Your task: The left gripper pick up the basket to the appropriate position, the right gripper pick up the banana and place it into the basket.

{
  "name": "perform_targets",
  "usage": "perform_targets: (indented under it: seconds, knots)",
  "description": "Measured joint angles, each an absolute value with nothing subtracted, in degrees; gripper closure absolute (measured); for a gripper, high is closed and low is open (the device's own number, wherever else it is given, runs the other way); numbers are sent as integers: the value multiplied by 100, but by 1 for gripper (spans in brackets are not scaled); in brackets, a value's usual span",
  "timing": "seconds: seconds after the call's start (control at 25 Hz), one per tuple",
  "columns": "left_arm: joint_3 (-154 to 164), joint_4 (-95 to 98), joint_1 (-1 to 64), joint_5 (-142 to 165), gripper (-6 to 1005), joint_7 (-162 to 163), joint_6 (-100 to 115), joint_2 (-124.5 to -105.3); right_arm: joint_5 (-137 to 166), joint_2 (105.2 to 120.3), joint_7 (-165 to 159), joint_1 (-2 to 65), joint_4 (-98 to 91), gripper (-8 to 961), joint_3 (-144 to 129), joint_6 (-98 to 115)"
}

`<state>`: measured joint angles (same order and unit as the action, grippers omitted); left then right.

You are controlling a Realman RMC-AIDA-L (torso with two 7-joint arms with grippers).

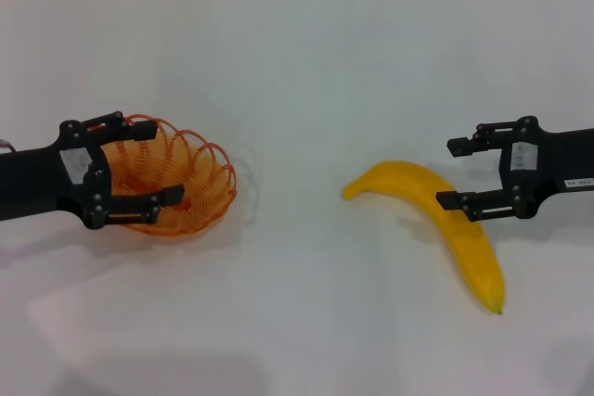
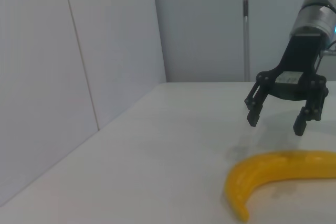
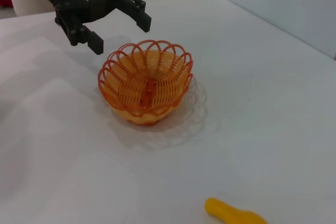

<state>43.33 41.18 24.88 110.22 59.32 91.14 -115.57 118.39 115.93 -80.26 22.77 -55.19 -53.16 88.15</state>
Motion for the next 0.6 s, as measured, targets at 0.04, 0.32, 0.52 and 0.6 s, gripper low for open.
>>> perform_targets:
  seconds: [0.04, 0.32, 0.52, 0.6]
  knots:
    - [4333, 4118, 2489, 11022, 107, 5932, 9114, -11557, 11839, 11593, -8026, 2277, -5519, 199, -5317, 8815]
    - [4333, 4122, 2507, 11036, 115, 5933, 9104, -11566, 11838, 11593, -8024, 2284, -5519, 199, -5317, 8812]
    - [4298, 4128, 2513, 11028, 121, 6019, 9106, -11585, 11844, 11592, -8005, 2317, -5405, 199, -5304, 8802]
    - [4179, 4203, 2525, 11014, 123, 6245, 9118, -11594, 11859, 11592, -8001, 2341, -5349, 199, -5290, 8798]
